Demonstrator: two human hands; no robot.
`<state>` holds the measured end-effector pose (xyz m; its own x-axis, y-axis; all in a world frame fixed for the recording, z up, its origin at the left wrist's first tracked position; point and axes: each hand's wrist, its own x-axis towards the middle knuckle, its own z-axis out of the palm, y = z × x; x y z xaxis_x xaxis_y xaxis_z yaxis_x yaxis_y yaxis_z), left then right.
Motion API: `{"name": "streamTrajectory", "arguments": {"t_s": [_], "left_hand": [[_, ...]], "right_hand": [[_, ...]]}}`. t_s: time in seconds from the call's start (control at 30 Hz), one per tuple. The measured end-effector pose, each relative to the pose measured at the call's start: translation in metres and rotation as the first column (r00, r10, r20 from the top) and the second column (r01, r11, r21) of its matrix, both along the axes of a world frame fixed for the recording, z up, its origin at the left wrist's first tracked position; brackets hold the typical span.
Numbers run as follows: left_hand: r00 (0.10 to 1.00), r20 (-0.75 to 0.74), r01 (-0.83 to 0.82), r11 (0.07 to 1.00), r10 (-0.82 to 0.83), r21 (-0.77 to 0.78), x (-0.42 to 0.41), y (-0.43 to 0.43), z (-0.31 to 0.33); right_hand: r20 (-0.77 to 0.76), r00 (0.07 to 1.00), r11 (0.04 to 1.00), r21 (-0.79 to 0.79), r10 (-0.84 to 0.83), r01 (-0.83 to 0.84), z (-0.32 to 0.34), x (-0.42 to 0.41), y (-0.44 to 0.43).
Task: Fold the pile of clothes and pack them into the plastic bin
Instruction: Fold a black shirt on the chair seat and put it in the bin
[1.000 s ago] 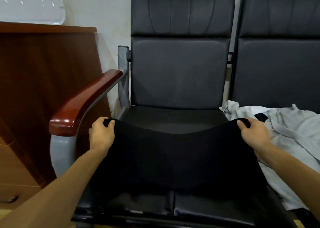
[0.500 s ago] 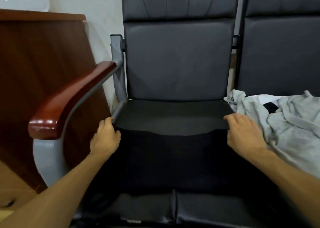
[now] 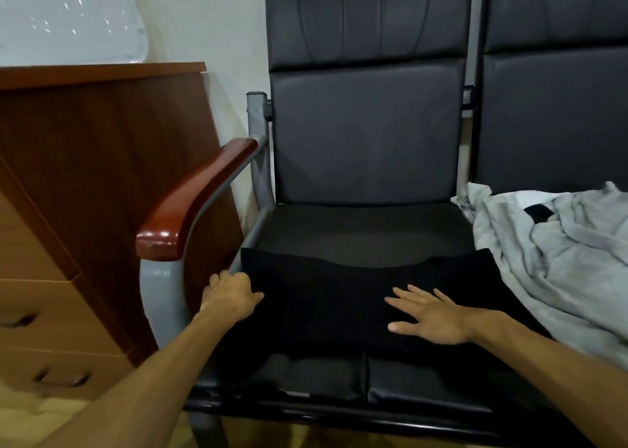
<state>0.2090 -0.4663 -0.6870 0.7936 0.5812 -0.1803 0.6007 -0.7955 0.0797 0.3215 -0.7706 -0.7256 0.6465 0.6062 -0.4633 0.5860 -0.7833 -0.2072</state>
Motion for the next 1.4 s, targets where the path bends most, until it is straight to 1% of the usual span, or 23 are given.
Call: {"name": "streamTrajectory", "arguments": {"t_s": [0.03, 0.07, 0.13, 0.2, 0.27, 0.3, 0.33, 0.4, 0.43, 0.53, 0.57, 0.63, 0.7, 0.77, 0.83, 0.9, 1.03, 1.13, 1.17, 1.2, 1.3, 1.33, 1.4], "left_hand": [[1.0, 0.014, 0.017, 1.0, -0.017, -0.017, -0.002, 0.002, 0.0], [0.998, 0.058, 0.021, 0.997, -0.016, -0.075, -0.005, 0.003, 0.0], [0.985, 0.171, 0.008, 0.97, 0.035, -0.244, -0.01, 0.006, 0.003], [0.96, 0.254, -0.006, 0.914, 0.119, -0.405, -0.016, 0.008, 0.007], [0.934, 0.274, -0.035, 0.824, 0.227, -0.566, -0.024, 0.009, 0.009], [0.92, 0.255, -0.061, 0.752, 0.298, -0.656, -0.028, 0.009, 0.011], [0.902, 0.213, -0.091, 0.647, 0.376, -0.757, -0.033, 0.008, 0.014], [0.867, 0.101, -0.114, 0.391, 0.488, -0.913, -0.043, 0.003, 0.023], [0.859, 0.071, -0.091, 0.288, 0.507, -0.953, -0.046, -0.002, 0.028], [0.845, 0.092, 0.054, 0.088, 0.527, -0.995, -0.044, -0.017, 0.038], [0.834, 0.109, 0.116, 0.021, 0.541, -0.993, -0.042, -0.025, 0.04], [0.81, 0.138, 0.203, -0.052, 0.57, -0.978, -0.03, -0.04, 0.041], [0.78, 0.169, 0.241, -0.04, 0.602, -0.97, -0.017, -0.056, 0.042], [0.774, 0.199, 0.273, -0.034, 0.601, -0.961, -0.002, -0.074, 0.045], [0.772, 0.199, 0.298, -0.067, 0.604, -0.952, 0.014, -0.092, 0.045], [0.757, 0.202, 0.328, -0.094, 0.622, -0.94, 0.027, -0.113, 0.046], [0.776, 0.266, 0.367, -0.067, 0.572, -0.928, 0.05, -0.161, 0.054], [0.802, 0.284, 0.38, -0.082, 0.525, -0.921, 0.066, -0.191, 0.055], [0.81, 0.305, 0.388, -0.067, 0.5, -0.919, 0.07, -0.203, 0.056], [0.817, 0.342, 0.397, -0.023, 0.464, -0.918, 0.074, -0.215, 0.055], [0.851, 0.432, 0.401, 0.162, 0.297, -0.902, 0.086, -0.252, 0.037], [0.881, 0.43, 0.392, 0.207, 0.195, -0.896, 0.088, -0.262, 0.026], [0.939, 0.329, 0.343, 0.266, -0.096, -0.901, 0.088, -0.279, 0.007]], "right_hand": [[-0.023, 1.0, 1.0, 0.004, 0.005, -0.005, 0.0, -0.001, -0.002], [-0.049, 0.999, 1.0, 0.007, 0.014, -0.014, 0.0, -0.003, -0.003], [-0.089, 0.996, 0.999, 0.032, 0.032, -0.029, 0.004, -0.008, -0.006], [-0.077, 0.996, 0.997, 0.067, 0.038, -0.032, 0.005, -0.013, -0.008], [-0.064, 0.998, 0.993, 0.12, 0.003, 0.005, 0.004, -0.017, -0.007], [-0.062, 0.998, 0.989, 0.147, 0.001, 0.009, 0.004, -0.017, -0.007], [-0.06, 0.998, 0.984, 0.178, 0.006, 0.005, 0.005, -0.017, -0.007], [-0.02, 1.0, 0.974, 0.224, -0.018, 0.022, 0.007, -0.013, -0.007], [0.012, 0.999, 0.969, 0.243, -0.049, 0.044, 0.009, -0.01, -0.008], [0.157, 0.978, 0.967, 0.233, -0.139, 0.1, 0.01, 0.005, -0.024], [0.225, 0.962, 0.979, 0.166, -0.156, 0.12, 0.011, 0.01, -0.034], [0.339, 0.929, 0.985, -0.032, -0.149, 0.17, 0.013, 0.015, -0.055], [0.418, 0.899, 0.967, -0.147, -0.131, 0.209, 0.014, 0.017, -0.071], [0.484, 0.862, 0.958, -0.143, -0.152, 0.249, 0.019, 0.019, -0.079], [0.542, 0.816, 0.949, -0.098, -0.201, 0.299, 0.026, 0.024, -0.083], [0.568, 0.773, 0.936, -0.012, -0.283, 0.351, 0.032, 0.029, -0.092], [0.556, 0.695, 0.882, 0.178, -0.457, 0.437, 0.043, 0.034, -0.116], [0.623, 0.625, 0.874, 0.232, -0.471, 0.428, 0.048, 0.032, -0.129], [0.63, 0.62, 0.876, 0.238, -0.467, 0.419, 0.049, 0.031, -0.133], [0.631, 0.625, 0.881, 0.236, -0.46, 0.41, 0.048, 0.031, -0.138], [0.618, 0.647, 0.891, 0.241, -0.447, 0.386, 0.043, 0.032, -0.149], [0.608, 0.652, 0.888, 0.251, -0.454, 0.384, 0.042, 0.032, -0.15], [0.61, 0.651, 0.89, 0.251, -0.452, 0.382, 0.041, 0.031, -0.15]]}}
